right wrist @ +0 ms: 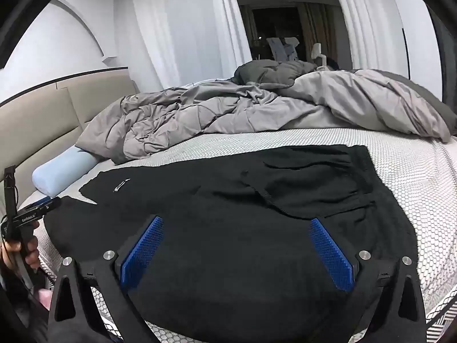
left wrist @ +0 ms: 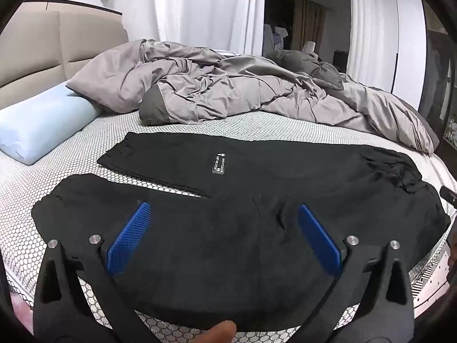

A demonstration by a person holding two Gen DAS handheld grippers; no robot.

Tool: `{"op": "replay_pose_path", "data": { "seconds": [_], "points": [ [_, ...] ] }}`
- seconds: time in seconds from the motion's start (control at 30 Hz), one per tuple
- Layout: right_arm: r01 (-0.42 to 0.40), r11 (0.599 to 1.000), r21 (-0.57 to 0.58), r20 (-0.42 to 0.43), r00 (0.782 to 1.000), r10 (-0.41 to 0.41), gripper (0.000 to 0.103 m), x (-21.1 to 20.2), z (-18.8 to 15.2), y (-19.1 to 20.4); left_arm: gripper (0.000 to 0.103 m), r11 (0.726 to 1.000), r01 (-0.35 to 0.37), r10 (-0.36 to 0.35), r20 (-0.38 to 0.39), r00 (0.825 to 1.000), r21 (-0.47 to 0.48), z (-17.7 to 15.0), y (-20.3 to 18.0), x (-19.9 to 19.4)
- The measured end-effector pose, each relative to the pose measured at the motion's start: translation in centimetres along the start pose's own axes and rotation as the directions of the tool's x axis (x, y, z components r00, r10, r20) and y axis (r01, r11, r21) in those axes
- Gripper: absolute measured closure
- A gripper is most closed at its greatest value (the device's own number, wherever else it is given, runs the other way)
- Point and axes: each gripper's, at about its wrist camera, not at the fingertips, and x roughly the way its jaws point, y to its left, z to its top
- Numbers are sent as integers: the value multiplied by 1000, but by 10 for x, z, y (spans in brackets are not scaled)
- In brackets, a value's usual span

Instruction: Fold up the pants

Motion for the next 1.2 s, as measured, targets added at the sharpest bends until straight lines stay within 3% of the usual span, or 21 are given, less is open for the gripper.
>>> {"op": "replay_pose_path", "data": {
  "seconds": [0.43, 0.57, 1.2],
  "points": [
    [25, 999, 42, 23, 999, -26, 0, -5, 4, 0, 1, 1000, -11, 11, 4, 1000, -28, 1, 14, 5],
    [81, 996, 45, 6, 997, -82, 0, 0, 4, -2, 1, 1000, -9, 9, 7, 1000, -28, 0, 13, 4],
    [29, 1000, 0, 30, 999, -29, 0, -4, 4, 9, 1, 1000, -7, 8, 19, 1000, -24, 3, 10, 0]
  ]
}}
